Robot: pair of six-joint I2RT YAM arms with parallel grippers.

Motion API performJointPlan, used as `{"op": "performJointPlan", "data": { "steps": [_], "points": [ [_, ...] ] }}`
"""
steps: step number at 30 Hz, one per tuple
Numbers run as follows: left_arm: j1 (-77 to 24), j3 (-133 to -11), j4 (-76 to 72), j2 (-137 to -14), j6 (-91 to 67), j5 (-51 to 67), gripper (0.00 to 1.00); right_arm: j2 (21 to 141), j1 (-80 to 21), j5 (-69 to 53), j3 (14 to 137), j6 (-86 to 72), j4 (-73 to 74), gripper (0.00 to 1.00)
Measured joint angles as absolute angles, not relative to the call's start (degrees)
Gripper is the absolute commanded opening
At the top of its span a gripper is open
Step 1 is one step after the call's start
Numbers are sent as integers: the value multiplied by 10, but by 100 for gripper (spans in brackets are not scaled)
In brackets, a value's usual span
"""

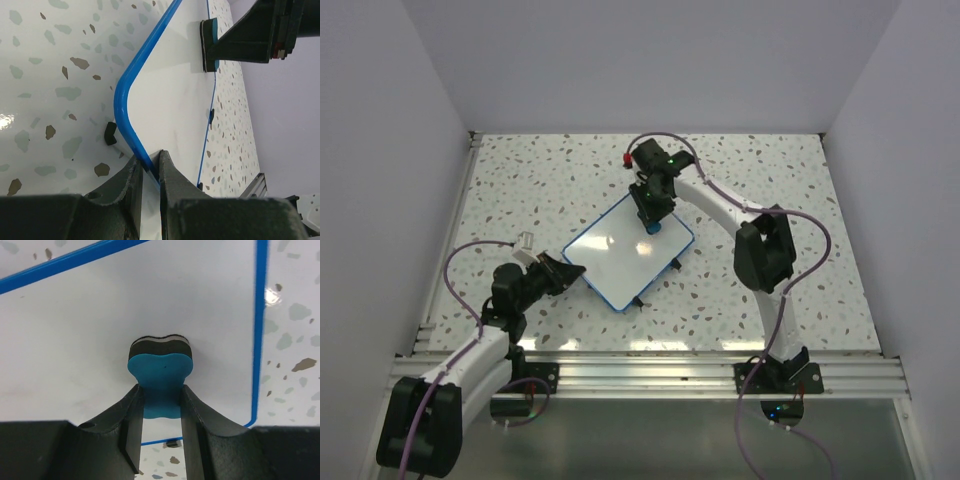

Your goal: Erase the whiteboard

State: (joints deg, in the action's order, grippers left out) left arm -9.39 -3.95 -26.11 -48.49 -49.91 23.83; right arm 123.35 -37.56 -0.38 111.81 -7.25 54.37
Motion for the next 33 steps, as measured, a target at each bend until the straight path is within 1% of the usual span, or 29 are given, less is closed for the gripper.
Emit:
{"op": "performJointPlan", "data": {
  "steps": [7,15,21,26,33],
  "points": [
    [-94,-39,-261,-485,-499,239,0,1257,-337,-6,1158,-70,556,0],
    [-94,-39,-261,-485,-499,239,0,1288,-340,0,1224,-70,578,0],
    [-94,-39,-262,-485,-499,240,0,1289,-356,0,1223,-70,576,0],
    [-94,-39,-260,-487,-500,238,0,1267,-385,5,1173,-70,554,0],
    [-94,-39,-261,-489,-500,239,0,1180,-409,2,1019,-79,496,0]
  ]
}}
